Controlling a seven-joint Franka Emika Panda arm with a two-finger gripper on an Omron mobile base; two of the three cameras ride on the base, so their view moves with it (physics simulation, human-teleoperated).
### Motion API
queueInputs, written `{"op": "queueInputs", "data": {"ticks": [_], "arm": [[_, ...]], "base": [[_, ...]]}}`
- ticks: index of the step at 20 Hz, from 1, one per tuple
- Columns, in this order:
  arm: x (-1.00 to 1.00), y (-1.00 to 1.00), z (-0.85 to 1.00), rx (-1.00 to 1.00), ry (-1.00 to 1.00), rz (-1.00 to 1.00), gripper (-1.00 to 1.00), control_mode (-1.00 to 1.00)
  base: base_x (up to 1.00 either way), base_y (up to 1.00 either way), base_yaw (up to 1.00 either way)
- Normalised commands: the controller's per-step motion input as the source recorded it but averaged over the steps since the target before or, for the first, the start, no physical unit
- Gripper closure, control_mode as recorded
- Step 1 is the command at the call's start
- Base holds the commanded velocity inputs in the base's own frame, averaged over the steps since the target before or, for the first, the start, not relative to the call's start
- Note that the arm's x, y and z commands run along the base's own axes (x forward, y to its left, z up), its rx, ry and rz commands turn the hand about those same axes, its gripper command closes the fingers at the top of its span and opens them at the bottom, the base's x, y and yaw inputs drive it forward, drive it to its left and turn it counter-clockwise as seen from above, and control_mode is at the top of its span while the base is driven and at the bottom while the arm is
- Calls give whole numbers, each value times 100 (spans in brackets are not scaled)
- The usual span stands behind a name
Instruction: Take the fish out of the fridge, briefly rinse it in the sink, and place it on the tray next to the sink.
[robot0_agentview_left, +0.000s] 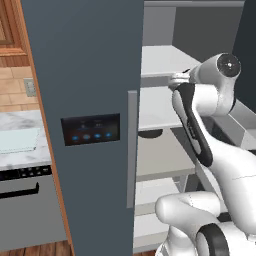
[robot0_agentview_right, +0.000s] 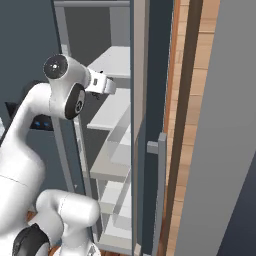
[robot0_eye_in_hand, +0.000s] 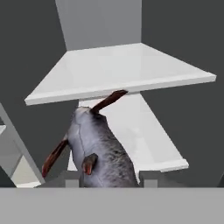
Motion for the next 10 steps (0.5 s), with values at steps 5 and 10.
{"op": "queueInputs", "data": {"ticks": [5, 10], "arm": [[-100, 34, -89, 2, 41, -9, 100, -100], [-79, 13, -89, 0, 29, -5, 100, -100]], "base": [[0, 0, 0], [0, 0, 0]]}}
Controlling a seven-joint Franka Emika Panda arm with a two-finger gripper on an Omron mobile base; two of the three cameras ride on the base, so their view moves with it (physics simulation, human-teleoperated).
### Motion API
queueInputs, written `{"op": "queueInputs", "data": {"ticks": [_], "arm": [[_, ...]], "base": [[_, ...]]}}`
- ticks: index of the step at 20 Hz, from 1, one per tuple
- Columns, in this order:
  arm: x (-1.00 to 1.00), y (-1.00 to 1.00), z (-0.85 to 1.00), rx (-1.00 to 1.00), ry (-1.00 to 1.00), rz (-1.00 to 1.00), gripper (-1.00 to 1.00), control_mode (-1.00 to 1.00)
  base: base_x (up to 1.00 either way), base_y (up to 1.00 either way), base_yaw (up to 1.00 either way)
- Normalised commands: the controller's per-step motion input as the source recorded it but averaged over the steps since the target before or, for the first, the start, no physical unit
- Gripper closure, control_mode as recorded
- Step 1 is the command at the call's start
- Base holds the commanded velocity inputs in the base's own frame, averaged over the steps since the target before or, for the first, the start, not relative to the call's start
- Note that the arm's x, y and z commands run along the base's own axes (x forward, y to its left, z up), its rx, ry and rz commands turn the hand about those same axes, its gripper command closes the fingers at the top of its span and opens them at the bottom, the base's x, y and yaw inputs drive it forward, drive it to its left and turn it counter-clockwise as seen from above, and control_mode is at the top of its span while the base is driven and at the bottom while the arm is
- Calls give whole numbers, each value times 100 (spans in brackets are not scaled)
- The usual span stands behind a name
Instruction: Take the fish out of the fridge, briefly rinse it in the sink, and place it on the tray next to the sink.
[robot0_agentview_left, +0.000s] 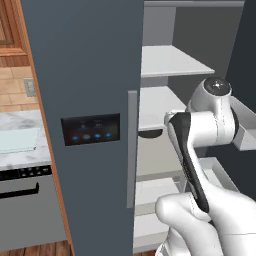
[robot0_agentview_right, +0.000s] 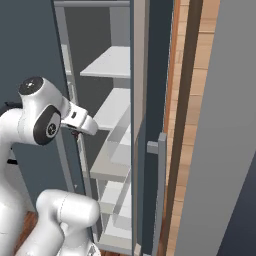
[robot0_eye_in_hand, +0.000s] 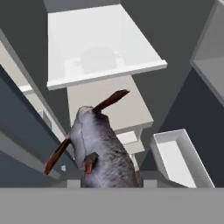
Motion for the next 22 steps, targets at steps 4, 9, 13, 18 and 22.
{"op": "queueInputs", "data": {"ticks": [4, 9, 13, 18, 22], "arm": [[-1, -1, -9, 0, -2, 0, 100, -100], [-30, 6, -10, 0, -1, 0, 100, 100], [0, 0, 0, 0, 0, 0, 100, 100], [0, 0, 0, 0, 0, 0, 100, 100], [0, 0, 0, 0, 0, 0, 100, 100]], "base": [[0, 0, 0], [-40, 23, 2], [-100, 92, 7], [-33, 100, 4], [23, 100, 0]]}}
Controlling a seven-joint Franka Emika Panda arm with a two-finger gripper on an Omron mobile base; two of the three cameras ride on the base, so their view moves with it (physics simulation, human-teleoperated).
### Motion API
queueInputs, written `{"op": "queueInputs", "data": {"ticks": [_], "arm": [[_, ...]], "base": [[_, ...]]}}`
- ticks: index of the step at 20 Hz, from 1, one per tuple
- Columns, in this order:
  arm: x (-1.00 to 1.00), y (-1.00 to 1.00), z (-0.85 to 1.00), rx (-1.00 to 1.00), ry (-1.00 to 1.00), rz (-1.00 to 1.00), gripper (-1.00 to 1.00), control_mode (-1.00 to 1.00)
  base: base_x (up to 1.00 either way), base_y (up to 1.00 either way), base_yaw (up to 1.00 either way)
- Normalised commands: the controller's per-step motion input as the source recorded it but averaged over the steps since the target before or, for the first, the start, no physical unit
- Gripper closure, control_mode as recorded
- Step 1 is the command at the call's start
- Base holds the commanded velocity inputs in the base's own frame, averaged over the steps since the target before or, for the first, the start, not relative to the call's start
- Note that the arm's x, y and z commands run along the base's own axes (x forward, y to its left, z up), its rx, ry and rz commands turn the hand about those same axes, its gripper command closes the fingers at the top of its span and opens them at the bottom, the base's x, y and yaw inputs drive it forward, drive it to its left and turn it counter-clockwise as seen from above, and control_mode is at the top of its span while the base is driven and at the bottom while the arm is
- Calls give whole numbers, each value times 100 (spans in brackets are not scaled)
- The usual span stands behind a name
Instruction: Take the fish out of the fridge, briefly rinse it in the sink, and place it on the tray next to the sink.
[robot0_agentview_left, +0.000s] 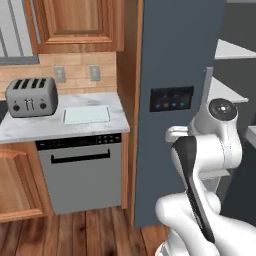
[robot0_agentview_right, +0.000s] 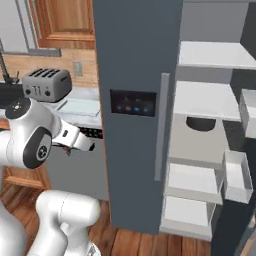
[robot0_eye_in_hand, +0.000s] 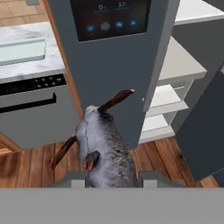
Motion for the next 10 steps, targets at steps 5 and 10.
{"op": "queueInputs", "data": {"ticks": [5, 10], "arm": [[0, 0, 0, 0, 0, 0, 100, 100], [0, 0, 0, 0, 0, 0, 100, 100]], "base": [[61, 100, 0], [80, 100, 0]]}}
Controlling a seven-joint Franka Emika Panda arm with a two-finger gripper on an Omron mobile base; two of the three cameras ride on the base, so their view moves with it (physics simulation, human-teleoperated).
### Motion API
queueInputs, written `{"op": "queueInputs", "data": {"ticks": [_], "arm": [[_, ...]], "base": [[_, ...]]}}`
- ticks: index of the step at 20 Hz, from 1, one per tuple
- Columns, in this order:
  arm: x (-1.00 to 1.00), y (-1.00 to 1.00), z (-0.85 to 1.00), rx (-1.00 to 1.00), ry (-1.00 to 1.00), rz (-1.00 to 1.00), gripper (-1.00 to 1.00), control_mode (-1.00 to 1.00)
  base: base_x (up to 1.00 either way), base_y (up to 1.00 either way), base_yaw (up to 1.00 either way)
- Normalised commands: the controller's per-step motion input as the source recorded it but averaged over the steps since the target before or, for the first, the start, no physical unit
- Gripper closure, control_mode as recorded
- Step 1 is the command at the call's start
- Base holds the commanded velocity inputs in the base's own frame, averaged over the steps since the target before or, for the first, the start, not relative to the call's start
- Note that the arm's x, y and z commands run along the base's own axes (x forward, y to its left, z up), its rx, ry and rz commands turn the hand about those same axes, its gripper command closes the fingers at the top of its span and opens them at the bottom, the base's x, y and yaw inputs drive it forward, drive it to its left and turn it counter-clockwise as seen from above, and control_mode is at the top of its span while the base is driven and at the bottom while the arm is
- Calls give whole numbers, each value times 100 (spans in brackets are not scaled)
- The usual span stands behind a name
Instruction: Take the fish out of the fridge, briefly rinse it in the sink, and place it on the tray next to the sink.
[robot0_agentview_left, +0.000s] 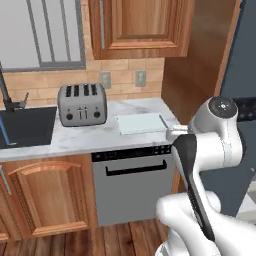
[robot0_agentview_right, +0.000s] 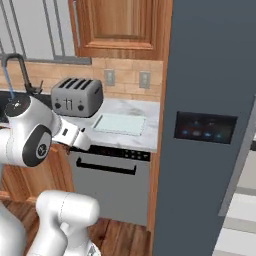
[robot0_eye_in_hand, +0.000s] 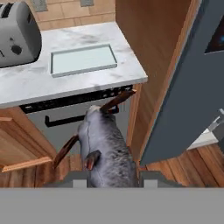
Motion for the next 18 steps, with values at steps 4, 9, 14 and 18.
{"op": "queueInputs", "data": {"ticks": [4, 9, 14, 18], "arm": [[0, 0, 0, 0, 0, 0, 100, 100], [0, 0, 0, 0, 0, 0, 100, 100], [0, 0, 0, 0, 0, 0, 100, 100], [0, 0, 0, 0, 0, 0, 100, 100]], "base": [[89, 100, 0], [72, 100, 0], [53, 100, 0], [21, 100, -2]]}}
